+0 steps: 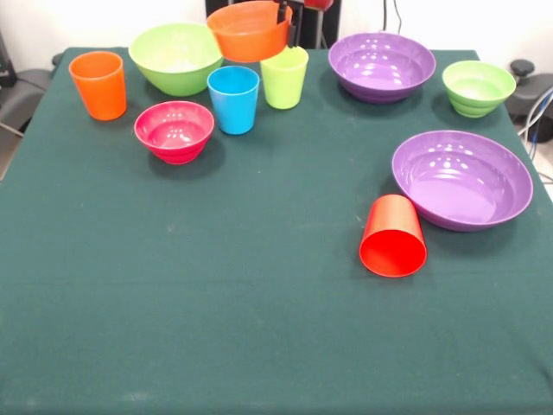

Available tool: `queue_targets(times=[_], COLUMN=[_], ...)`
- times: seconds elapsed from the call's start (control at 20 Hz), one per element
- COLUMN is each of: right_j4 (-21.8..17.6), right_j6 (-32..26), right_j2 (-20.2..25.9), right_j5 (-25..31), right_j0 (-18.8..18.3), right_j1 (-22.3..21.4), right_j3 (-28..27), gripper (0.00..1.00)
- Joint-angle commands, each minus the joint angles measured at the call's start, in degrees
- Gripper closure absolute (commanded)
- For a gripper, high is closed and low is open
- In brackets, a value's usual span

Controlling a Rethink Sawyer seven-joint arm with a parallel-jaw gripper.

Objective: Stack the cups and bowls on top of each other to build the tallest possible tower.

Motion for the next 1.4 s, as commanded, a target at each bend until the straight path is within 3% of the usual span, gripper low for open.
queue_targets(times=[0.05,0.8,0.85,1.15,1.2,1.4], right_j4=[2.37,2.29,2.46,2.62,2.29,1.96], right_j6=[10.6,10.16,10.29,10.5,10.54,10.32], right_j2=[4.89,5.36,5.22,5.25,4.86,5.27], right_j5=[-3.06,-3.56,-3.27,-3.55,-3.88,-5.3], right_j0=[1.3,0.83,0.9,0.72,1.15,0.73], right_j1=[3.59,4.06,4.06,4.14,4.16,4.41], right_j3=[2.66,2.74,2.8,2.92,2.67,2.71], gripper=[1.0,1.0,0.0,0.0,1.0,1.0])
